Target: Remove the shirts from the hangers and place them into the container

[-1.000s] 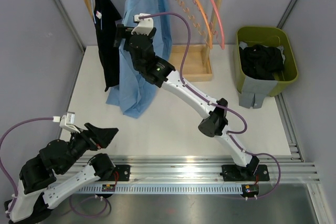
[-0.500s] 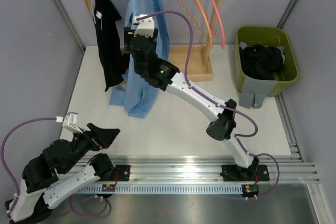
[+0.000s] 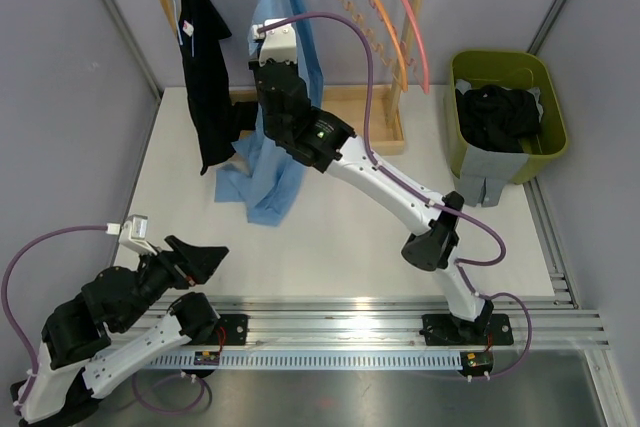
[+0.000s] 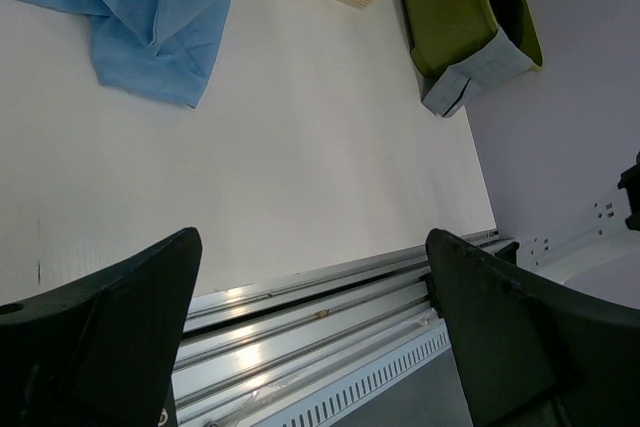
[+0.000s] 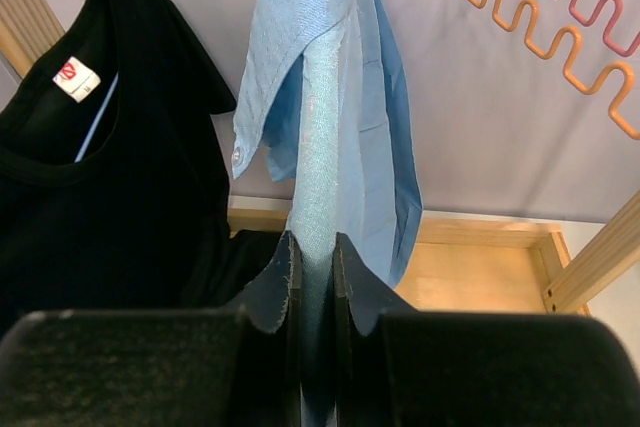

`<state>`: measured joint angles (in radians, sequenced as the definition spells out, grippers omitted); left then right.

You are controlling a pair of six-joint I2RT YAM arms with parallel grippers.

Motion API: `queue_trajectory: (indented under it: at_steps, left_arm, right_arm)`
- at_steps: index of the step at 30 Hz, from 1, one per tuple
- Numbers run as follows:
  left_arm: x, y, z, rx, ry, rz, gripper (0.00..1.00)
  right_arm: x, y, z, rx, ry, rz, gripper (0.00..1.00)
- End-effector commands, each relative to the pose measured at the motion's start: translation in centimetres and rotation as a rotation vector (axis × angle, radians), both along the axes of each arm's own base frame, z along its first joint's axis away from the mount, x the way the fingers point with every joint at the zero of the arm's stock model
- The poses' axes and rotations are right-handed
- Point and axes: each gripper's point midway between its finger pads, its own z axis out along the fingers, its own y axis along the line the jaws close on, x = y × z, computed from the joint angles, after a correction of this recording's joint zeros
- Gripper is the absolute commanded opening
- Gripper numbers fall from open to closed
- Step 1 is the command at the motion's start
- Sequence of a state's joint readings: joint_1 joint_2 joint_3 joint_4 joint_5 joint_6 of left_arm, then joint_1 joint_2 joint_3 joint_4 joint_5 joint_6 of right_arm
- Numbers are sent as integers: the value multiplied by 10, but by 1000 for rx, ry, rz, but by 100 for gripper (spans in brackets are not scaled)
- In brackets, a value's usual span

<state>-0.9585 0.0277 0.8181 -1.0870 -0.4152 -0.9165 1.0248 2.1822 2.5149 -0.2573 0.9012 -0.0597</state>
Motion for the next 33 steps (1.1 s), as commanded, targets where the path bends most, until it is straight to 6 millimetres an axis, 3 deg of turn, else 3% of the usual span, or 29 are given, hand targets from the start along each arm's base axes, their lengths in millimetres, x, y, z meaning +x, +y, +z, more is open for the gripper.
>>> queue_trajectory:
  at_steps: [1, 6, 8, 10, 11, 13, 14, 18, 19, 22, 26, 28, 29, 31, 33]
  left_arm:
    - [-4, 8, 16, -51, -32, 12, 99]
    - [-9, 17, 13, -76, -36, 21, 99]
    - [-9, 17, 12, -78, -35, 24, 99]
    - [-9, 18, 13, -79, -38, 25, 99]
    - [-9, 19, 13, -76, -38, 27, 99]
    - [-9, 19, 16, -80, -45, 25, 99]
    - [-9, 19, 17, -80, -47, 26, 99]
    - [-8, 20, 20, -75, -48, 31, 99]
    - [-8, 21, 20, -75, -50, 33, 99]
    - [-7, 21, 21, -73, -53, 38, 99]
    - [-5, 20, 21, -52, -54, 41, 99]
    - [-1, 16, 24, -29, -54, 40, 99]
    - [0, 14, 24, -20, -54, 39, 99]
    - [5, 9, 30, -2, -61, 34, 99]
    - [8, 4, 34, 10, -72, 27, 99]
  right_arm:
    - [-16, -34, 42, 67, -20, -16, 0]
    - [-29, -71, 79, 42, -98, -64, 0]
    - [-31, -92, 106, 83, -165, -86, 0]
    - [-27, -106, 122, 82, -201, -90, 0]
    - [-19, -124, 132, 89, -222, -118, 0]
    - [-5, -134, 138, 82, -251, -107, 0]
    - [11, -149, 140, 87, -261, -130, 0]
    - [12, -158, 151, 68, -301, -100, 0]
    - [6, -163, 163, 114, -343, -99, 0]
    - [-8, -172, 163, 123, -337, -69, 0]
    - [-54, -193, 169, 171, -348, 50, 0]
    - [-68, -199, 157, 136, -291, 90, 0]
    - [-83, -210, 164, 159, -285, 112, 0]
    - [-106, -227, 156, 132, -225, 144, 0]
    - [-124, -228, 147, 141, -173, 218, 0]
